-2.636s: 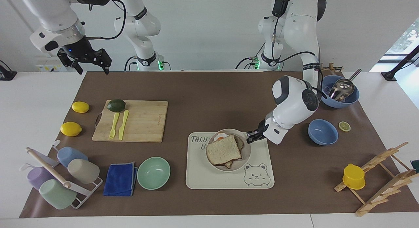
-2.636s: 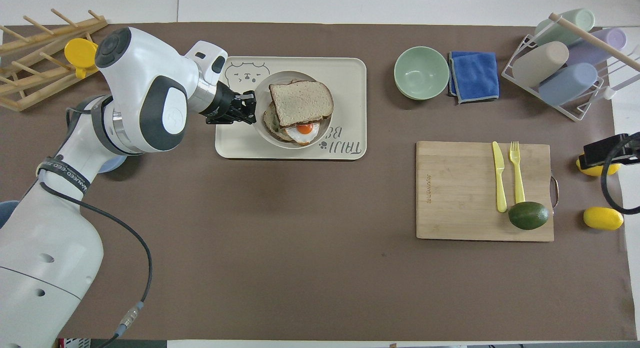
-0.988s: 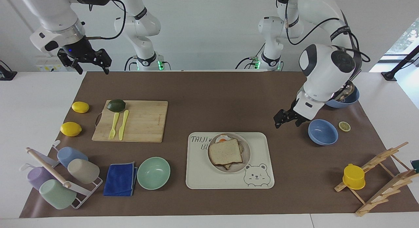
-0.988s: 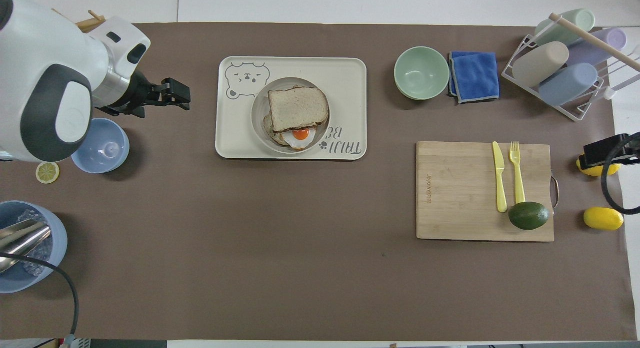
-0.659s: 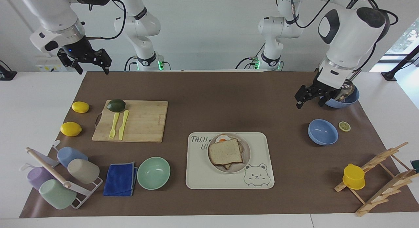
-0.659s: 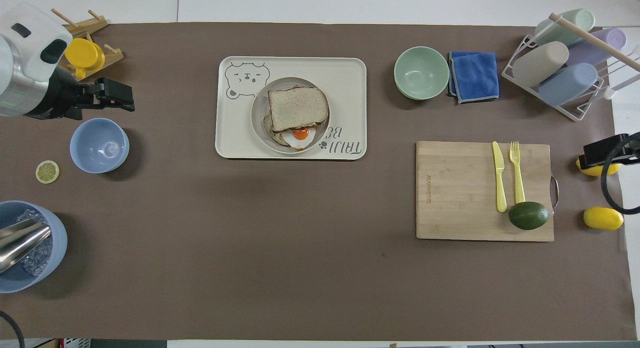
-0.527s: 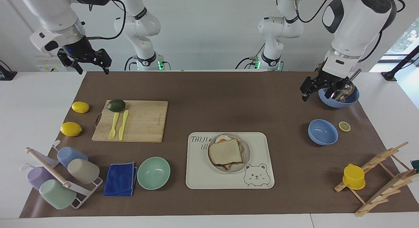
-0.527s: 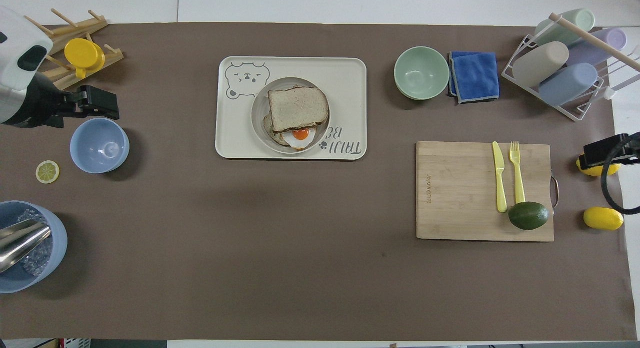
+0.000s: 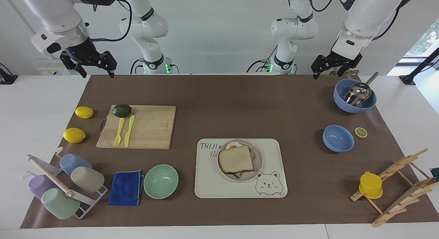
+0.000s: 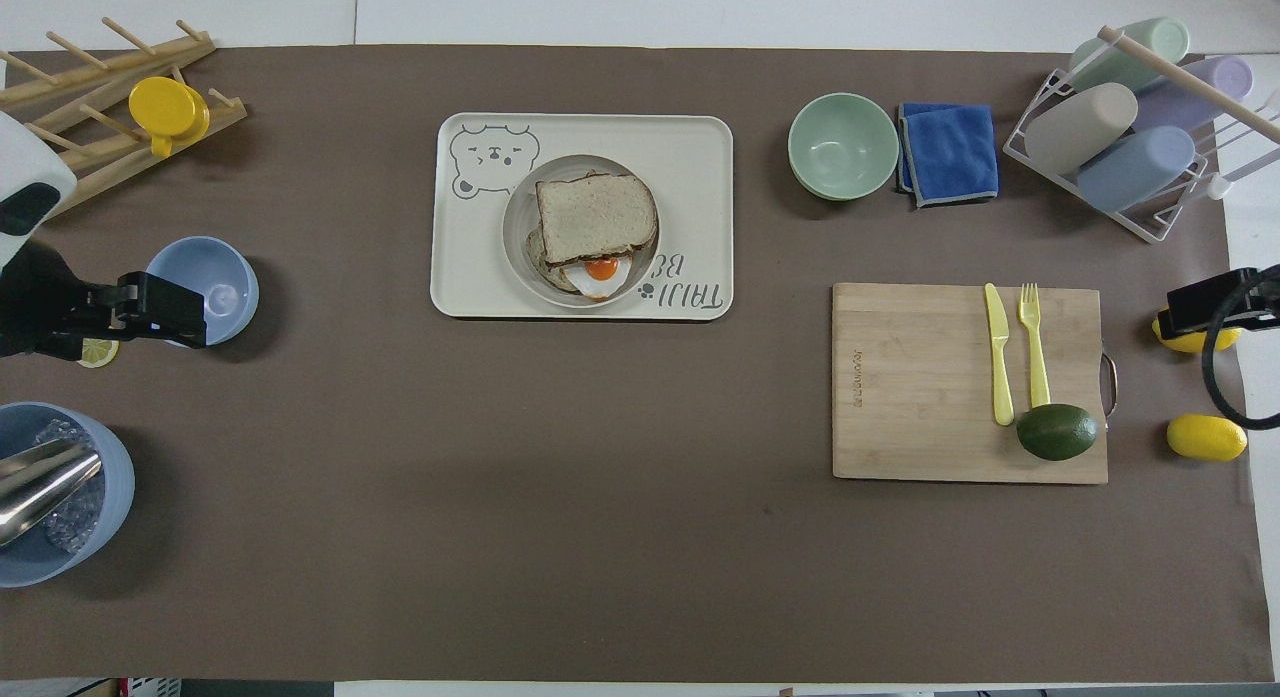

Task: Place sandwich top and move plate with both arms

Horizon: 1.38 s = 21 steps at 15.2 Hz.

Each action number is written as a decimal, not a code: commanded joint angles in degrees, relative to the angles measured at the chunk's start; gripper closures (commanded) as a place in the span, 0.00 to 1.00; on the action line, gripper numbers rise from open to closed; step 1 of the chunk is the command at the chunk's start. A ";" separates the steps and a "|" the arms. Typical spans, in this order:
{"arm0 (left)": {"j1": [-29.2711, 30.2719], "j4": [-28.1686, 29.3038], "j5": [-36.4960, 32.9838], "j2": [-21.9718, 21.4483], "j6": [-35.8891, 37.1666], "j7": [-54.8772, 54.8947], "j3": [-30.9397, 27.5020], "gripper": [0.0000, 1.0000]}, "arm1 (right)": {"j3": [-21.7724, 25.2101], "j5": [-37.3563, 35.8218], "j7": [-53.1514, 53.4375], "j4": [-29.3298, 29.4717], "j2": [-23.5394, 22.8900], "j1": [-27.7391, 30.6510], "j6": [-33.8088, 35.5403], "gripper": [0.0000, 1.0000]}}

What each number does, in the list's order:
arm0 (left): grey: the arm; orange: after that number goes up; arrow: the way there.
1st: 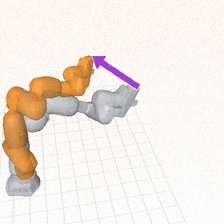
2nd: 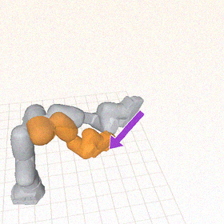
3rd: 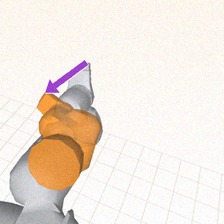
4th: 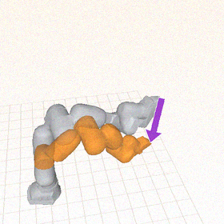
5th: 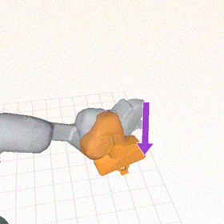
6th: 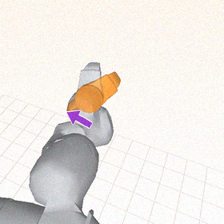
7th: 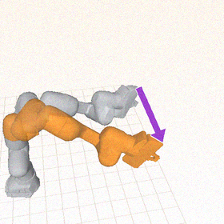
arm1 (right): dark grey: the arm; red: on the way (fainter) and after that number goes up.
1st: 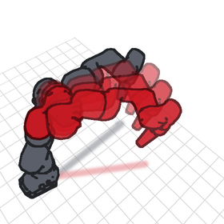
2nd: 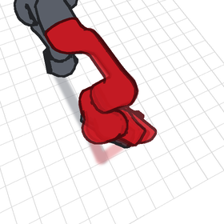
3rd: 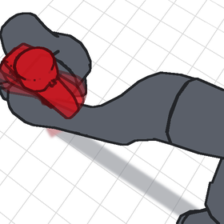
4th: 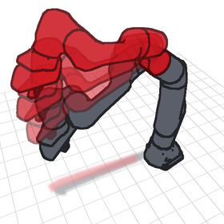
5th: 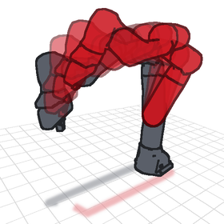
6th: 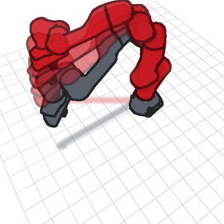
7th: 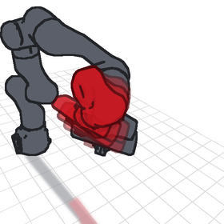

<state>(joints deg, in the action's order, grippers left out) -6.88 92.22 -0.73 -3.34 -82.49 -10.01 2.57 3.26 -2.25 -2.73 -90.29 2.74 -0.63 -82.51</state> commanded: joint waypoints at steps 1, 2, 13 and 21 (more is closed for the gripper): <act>2.83 1.65 -0.50 0.17 -1.62 2.72 2.00 0.00 | -0.09 0.93 -1.23 -1.29 1.13 0.45 -0.02 0.00; 5.01 1.56 0.20 0.87 -2.49 2.28 3.92 0.00 | -0.09 0.93 -1.31 -1.29 1.13 0.45 -0.02 0.00; 1.69 -1.52 2.40 2.11 -0.39 1.57 0.51 0.00 | -0.09 0.93 -1.31 -1.29 1.13 0.45 -0.02 0.00; 2.13 -1.43 4.42 2.11 -1.36 1.48 0.07 0.00 | -0.09 0.93 -1.23 -1.29 1.13 0.45 -0.02 0.00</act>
<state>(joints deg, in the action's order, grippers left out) -4.27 91.09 3.02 -0.92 -83.64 -8.69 3.37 3.26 -2.25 -2.73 -90.30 2.74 -0.63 -82.51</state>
